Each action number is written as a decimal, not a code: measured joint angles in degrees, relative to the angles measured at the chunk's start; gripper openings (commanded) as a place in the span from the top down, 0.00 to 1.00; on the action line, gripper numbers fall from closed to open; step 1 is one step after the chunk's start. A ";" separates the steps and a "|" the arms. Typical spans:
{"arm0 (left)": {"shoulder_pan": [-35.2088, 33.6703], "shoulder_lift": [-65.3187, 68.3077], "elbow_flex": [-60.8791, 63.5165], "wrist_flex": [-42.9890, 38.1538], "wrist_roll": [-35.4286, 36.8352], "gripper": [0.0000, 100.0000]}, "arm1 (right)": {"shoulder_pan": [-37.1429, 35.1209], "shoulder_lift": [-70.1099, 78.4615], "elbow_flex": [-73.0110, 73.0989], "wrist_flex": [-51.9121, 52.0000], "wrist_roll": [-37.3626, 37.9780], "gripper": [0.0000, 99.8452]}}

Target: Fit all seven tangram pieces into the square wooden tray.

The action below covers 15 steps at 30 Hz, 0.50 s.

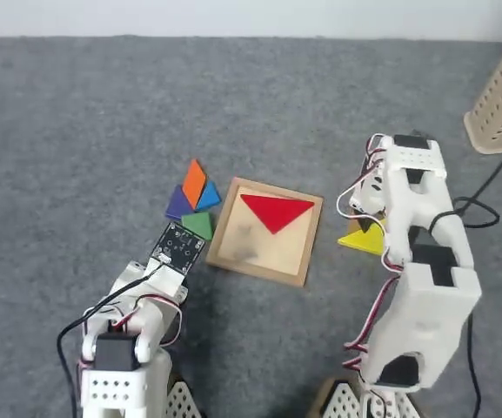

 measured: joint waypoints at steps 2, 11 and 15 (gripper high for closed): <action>0.00 0.00 0.00 0.00 0.00 0.88 | 0.53 0.35 -0.70 0.00 6.33 0.71; 0.00 0.00 0.00 0.00 0.00 0.88 | 5.63 2.11 -8.70 6.33 24.09 0.71; 0.00 0.00 0.00 0.00 0.00 0.88 | 5.01 2.11 -10.55 8.97 25.49 0.71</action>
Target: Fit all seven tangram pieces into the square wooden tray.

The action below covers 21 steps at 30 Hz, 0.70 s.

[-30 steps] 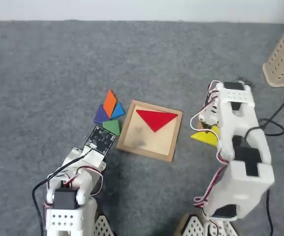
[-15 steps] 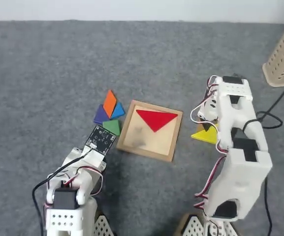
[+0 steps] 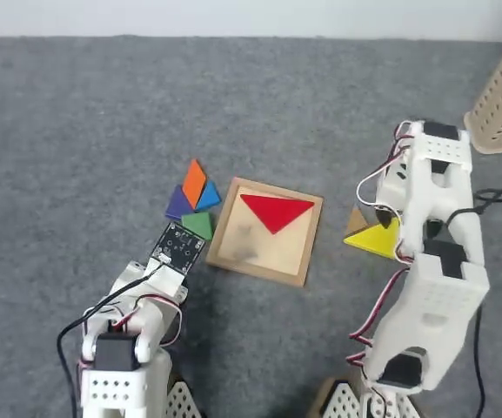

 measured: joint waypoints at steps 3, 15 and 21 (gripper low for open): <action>0.00 0.00 0.00 0.00 0.00 0.88 | -0.53 -4.92 1.76 0.09 -0.09 0.71; 0.00 0.00 0.00 0.00 0.00 0.88 | -5.10 -27.52 27.60 -16.70 -2.37 0.71; 0.00 0.00 0.00 0.00 0.00 0.88 | -9.58 -25.23 24.00 -10.37 21.98 0.71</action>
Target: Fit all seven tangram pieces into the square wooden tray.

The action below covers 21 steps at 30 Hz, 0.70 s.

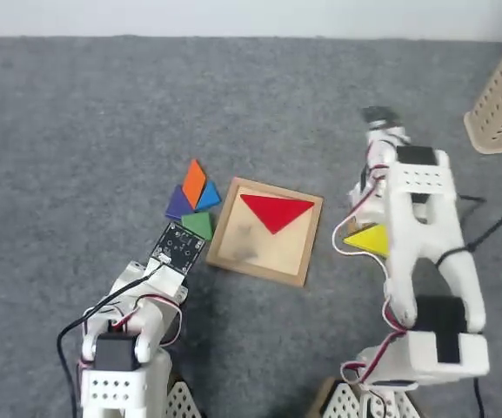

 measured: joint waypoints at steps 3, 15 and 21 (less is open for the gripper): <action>0.00 0.00 0.00 0.00 0.00 0.88 | -1.67 4.13 -2.55 2.73 3.25 0.71; 0.00 0.00 0.00 0.00 0.00 0.88 | -2.37 9.32 1.14 -0.09 -25.58 0.86; 0.00 0.00 0.00 0.00 0.00 0.88 | -2.90 -3.34 10.99 -7.82 -25.93 0.93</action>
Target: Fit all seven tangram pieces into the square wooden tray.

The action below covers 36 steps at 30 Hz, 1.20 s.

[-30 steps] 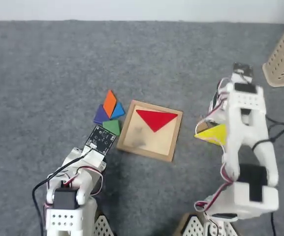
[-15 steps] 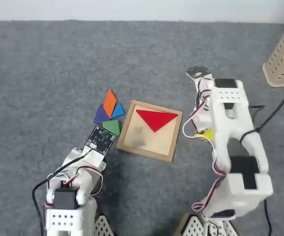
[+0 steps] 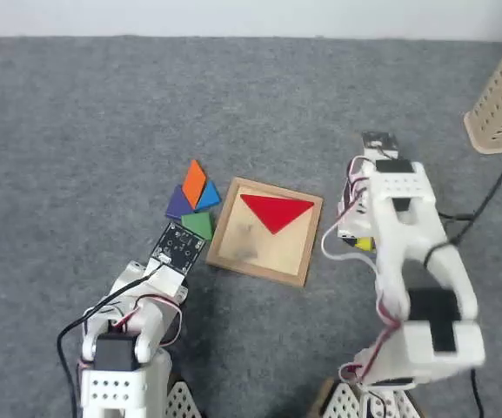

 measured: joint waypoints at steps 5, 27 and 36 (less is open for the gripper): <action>0.00 0.00 0.00 0.00 0.00 0.88 | -4.84 -7.65 2.90 -5.27 1.67 0.97; 0.00 0.00 0.00 0.00 0.00 0.88 | 1.58 8.44 -0.18 -10.99 6.33 0.99; 0.00 0.00 0.00 0.00 0.00 0.88 | 1.58 4.13 8.97 -10.90 15.21 0.99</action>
